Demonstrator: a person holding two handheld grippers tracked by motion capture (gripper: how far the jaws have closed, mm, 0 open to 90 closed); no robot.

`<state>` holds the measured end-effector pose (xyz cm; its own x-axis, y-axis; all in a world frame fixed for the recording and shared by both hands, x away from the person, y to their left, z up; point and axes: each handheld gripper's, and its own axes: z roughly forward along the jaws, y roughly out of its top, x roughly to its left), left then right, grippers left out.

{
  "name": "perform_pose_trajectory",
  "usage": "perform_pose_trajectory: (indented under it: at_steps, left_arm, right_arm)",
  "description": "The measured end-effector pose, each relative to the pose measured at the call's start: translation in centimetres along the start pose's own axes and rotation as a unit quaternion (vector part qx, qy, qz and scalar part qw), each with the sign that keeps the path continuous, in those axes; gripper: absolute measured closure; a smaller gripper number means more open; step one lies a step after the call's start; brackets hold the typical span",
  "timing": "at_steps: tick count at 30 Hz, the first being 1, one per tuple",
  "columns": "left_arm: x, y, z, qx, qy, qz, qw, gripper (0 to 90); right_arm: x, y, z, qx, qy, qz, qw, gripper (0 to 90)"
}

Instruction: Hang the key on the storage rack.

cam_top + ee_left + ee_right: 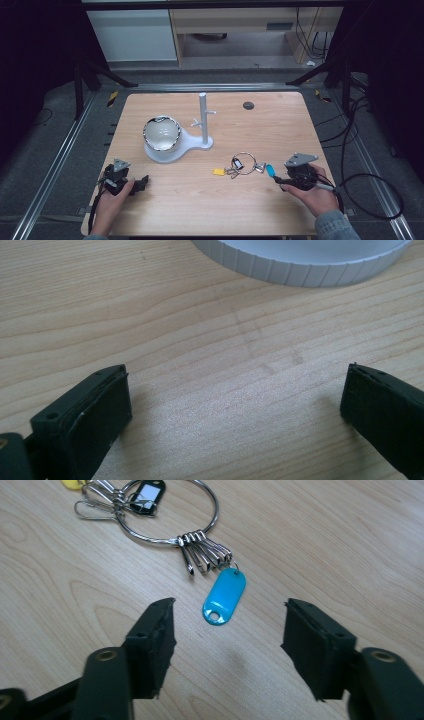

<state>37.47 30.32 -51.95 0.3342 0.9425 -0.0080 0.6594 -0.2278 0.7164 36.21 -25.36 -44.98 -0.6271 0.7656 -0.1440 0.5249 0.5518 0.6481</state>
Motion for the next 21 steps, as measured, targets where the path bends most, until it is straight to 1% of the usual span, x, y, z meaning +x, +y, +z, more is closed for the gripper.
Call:
perform_pose_trajectory:
  at_steps: [1,2,3,5,6,7,9,11,12,14,18,21]
  left_arm:
    - [0.0,0.0,0.0,0.0,0.0,0.0,1.0,0.0]
    - [0.0,0.0,0.0,0.0,0.0,0.0,1.0,0.0]
    - [0.0,0.0,0.0,0.0,0.0,0.0,1.0,0.0]
    - [0.0,0.0,0.0,0.0,0.0,0.0,1.0,0.0]
    - [0.0,0.0,0.0,0.0,0.0,0.0,1.0,0.0]
    - [0.0,0.0,0.0,0.0,0.0,0.0,1.0,0.0]
    - [0.0,0.0,0.0,0.0,0.0,0.0,1.0,0.0]
    - [0.0,0.0,0.0,0.0,-0.001,0.0,1.0,0.0]
    - [0.0,0.0,0.0,0.0,-0.001,0.0,1.0,0.0]
    - [0.0,0.0,0.0,0.0,-0.001,0.0,1.0,0.0]
    - [0.0,0.0,0.0,0.0,-0.001,0.0,1.0,0.0]
    - [0.0,0.0,0.0,0.0,-0.001,0.0,1.0,0.0]
  right_arm:
    - [-0.1,0.3,0.0,0.005,0.005,-0.003,1.0,39.3]
    - [-0.1,0.3,0.0,0.005,0.005,-0.003,1.0,39.3]
    - [-0.2,0.8,0.0,0.012,0.011,-0.011,0.9998,44.0]
    - [-0.4,1.2,0.1,0.022,0.019,-0.017,0.9994,45.8]
    - [-0.4,1.2,0.1,0.022,0.019,-0.017,0.9994,45.8]
    - [-0.4,1.8,0.4,0.04,0.026,-0.03,0.9984,47.9]
    - [-0.4,2.2,0.6,0.053,0.031,-0.037,0.9974,49.2]
    - [-0.3,2.4,0.7,0.058,0.034,-0.041,0.9969,50.5]
    - [-0.1,2.8,1.0,0.072,0.044,-0.052,0.9951,52.6]
    - [0.0,3.2,1.2,0.083,0.05,-0.06,0.9935,55.4]
    - [0.1,3.7,1.7,0.1,0.064,-0.077,0.9899,63.0]
    - [0.1,4.0,2.1,0.114,0.076,-0.084,0.987,67.8]
